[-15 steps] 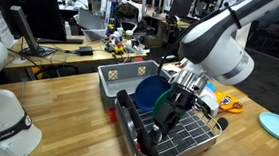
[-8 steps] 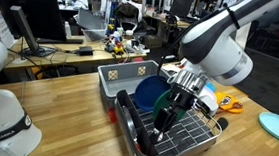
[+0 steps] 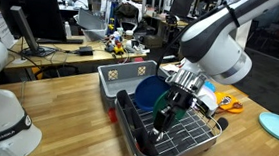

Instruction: Remove the spoon from dish rack and put it on the blue plate

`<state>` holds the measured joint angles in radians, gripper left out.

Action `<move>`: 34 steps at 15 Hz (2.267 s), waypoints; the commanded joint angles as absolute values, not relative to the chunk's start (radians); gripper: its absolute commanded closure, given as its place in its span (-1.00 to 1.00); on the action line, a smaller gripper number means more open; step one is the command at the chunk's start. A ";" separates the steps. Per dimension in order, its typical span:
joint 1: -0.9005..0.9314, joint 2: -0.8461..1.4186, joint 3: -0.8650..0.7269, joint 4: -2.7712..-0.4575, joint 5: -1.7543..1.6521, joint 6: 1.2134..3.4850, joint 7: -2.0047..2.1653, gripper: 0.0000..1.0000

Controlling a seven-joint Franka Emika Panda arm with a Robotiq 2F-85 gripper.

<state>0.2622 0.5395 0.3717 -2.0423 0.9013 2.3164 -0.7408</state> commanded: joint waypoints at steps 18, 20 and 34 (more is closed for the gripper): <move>0.274 0.167 0.384 -2.211 0.949 2.411 -0.664 0.96; 0.277 0.104 0.375 -2.258 0.951 2.472 -0.651 0.96; 0.097 -0.240 0.453 -2.703 0.333 3.044 -0.070 0.96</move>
